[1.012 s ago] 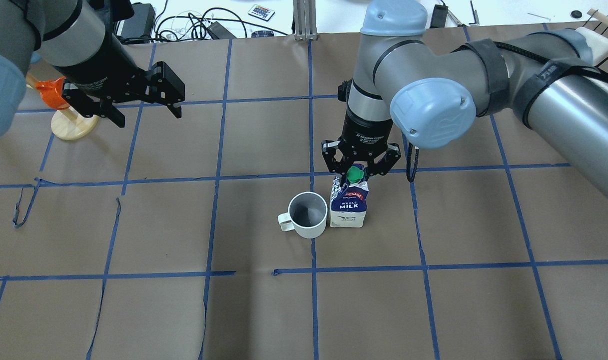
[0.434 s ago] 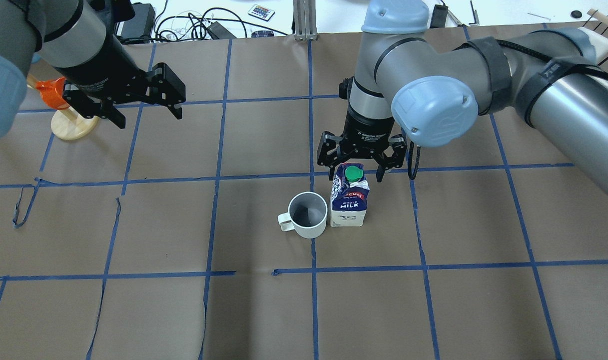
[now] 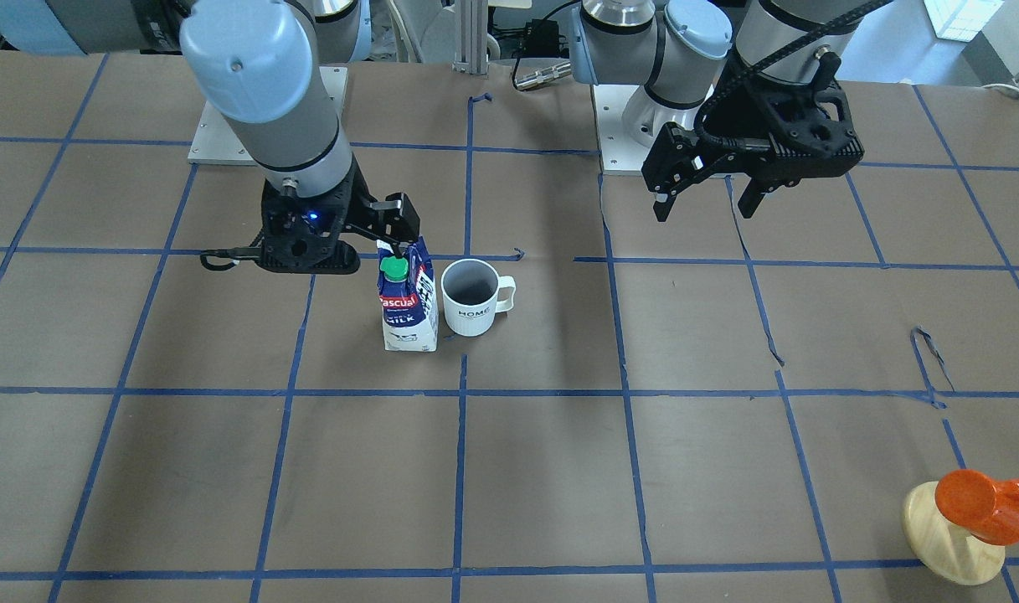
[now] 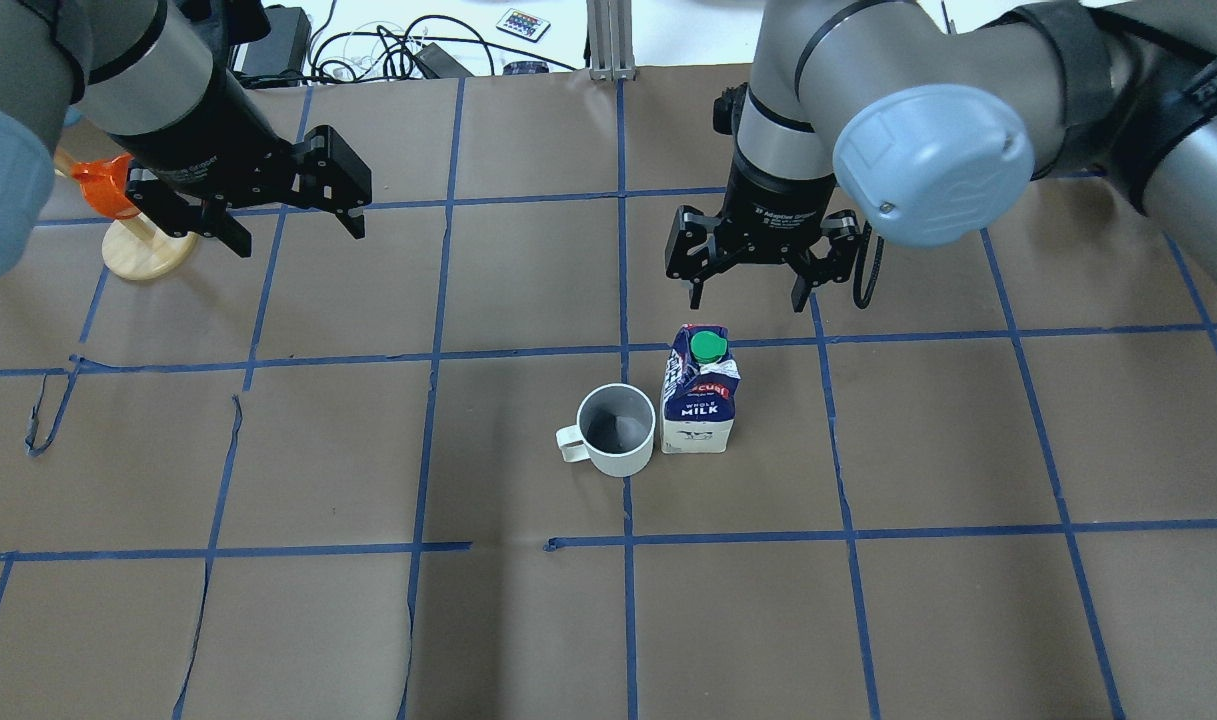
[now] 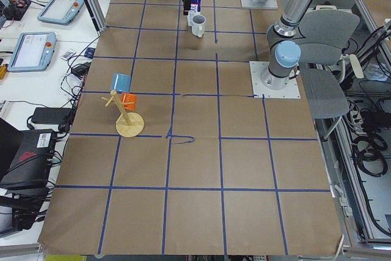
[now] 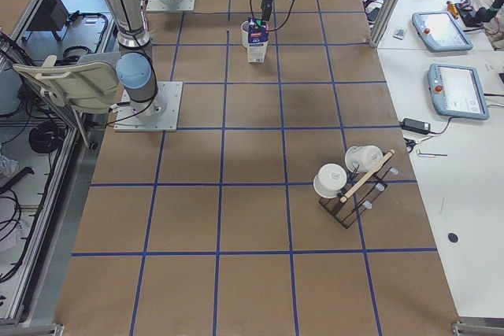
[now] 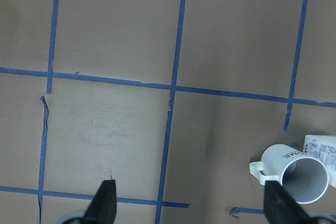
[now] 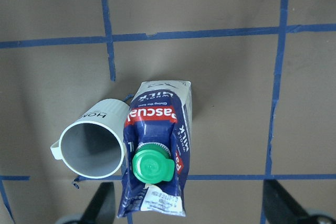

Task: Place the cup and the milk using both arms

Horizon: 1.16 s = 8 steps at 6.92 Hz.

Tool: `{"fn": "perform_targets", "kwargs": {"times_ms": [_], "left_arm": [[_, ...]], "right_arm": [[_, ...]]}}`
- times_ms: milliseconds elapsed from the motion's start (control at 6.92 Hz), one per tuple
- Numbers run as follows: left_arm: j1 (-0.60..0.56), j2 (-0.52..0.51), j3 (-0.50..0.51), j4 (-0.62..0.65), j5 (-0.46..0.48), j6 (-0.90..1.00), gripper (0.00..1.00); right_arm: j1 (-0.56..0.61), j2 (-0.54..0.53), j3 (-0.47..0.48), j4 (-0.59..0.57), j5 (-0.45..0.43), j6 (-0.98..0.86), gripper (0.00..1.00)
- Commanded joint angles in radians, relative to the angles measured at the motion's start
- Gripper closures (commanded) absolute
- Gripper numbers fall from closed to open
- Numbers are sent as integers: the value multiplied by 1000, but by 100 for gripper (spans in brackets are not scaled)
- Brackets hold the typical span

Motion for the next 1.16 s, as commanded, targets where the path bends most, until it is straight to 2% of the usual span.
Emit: {"fn": "perform_targets", "kwargs": {"times_ms": [0,145,578,1012], "left_arm": [[0,0,0,0,0,0,0],[0,0,0,2,-2,0,0],[0,0,0,0,-2,0,0],[-2,0,-2,0,-2,0,0]], "right_arm": [[-142,-92,-21,75,-36,-70,0],[-166,-119,-21,94,-42,-129,0],[-181,-179,-23,162,-94,-142,0],[-180,-181,-29,157,-86,-140,0]]}}
